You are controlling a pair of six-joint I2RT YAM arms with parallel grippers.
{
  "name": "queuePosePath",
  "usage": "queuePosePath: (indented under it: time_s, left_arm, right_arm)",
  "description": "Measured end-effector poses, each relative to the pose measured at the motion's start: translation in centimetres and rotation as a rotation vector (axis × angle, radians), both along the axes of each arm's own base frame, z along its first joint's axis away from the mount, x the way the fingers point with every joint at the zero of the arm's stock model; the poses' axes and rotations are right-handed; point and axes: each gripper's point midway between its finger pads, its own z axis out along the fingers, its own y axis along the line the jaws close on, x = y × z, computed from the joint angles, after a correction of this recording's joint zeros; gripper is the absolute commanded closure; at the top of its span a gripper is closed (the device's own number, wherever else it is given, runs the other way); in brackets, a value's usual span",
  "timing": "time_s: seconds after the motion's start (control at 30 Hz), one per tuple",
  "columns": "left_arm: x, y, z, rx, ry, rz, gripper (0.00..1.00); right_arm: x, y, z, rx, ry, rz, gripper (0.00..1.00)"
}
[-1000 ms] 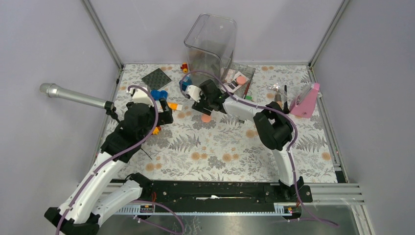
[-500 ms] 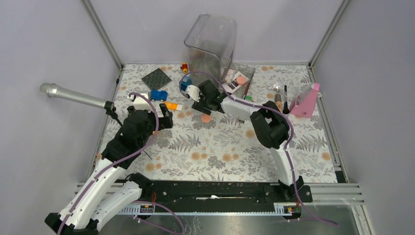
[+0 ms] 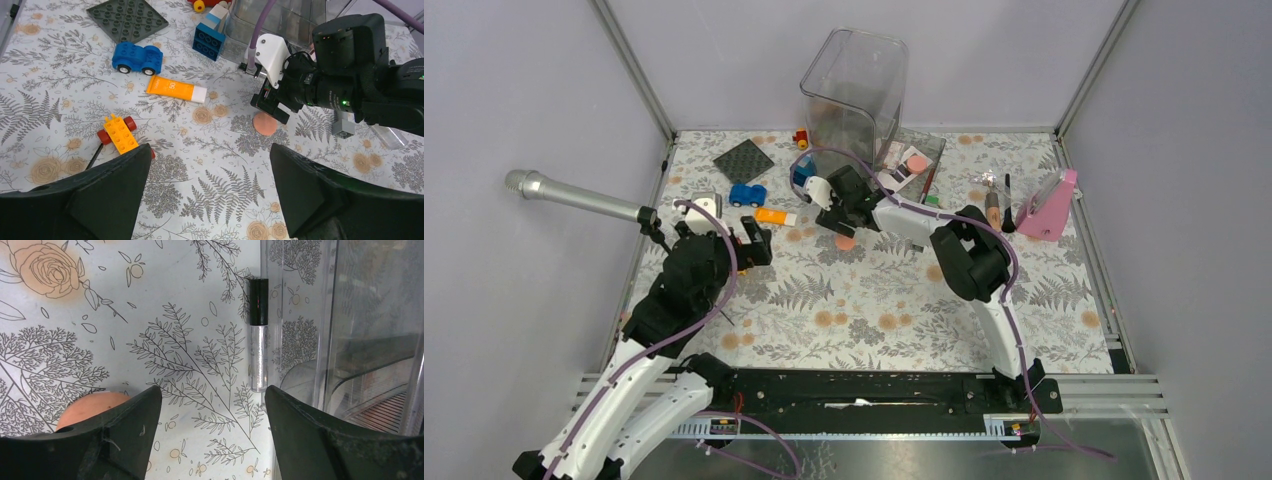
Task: Organize the makeup
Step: Pick up the makeup from the center of the board.
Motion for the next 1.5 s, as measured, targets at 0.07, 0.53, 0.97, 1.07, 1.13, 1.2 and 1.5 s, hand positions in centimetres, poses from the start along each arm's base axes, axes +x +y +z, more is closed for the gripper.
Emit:
queuePosePath:
  time_s: [0.07,0.53,0.97,1.07,1.13,1.2,1.5]
  left_arm:
    - [-0.1,0.1,0.2,-0.001,-0.010,0.002,0.01]
    - [0.2,1.1,0.0,0.026,-0.034,0.046,0.01]
    - [0.3,2.6,0.7,0.021,-0.067,0.114,0.01]
    - [0.3,2.6,0.7,0.021,-0.067,0.114,0.01]
    - [0.3,2.6,0.7,0.021,-0.067,0.114,0.01]
    - [0.3,2.6,0.7,0.021,-0.067,0.114,0.01]
    - [0.3,2.8,0.7,0.023,-0.068,0.122,0.01]
  right_arm:
    - [0.0,0.1,-0.1,0.007,0.005,-0.007,0.16]
    - [0.1,1.6,-0.6,0.081,0.079,-0.069,0.16]
    - [-0.4,2.1,-1.6,0.163,0.273,-0.099,0.37]
    - [-0.8,2.2,-1.7,0.175,0.302,-0.094,0.38]
    - [-1.1,2.4,-1.8,0.182,0.319,-0.086,0.37]
    - [-1.1,2.5,-1.9,0.186,0.317,-0.081,0.36]
    - [0.2,2.2,-1.5,0.121,0.215,-0.034,0.31]
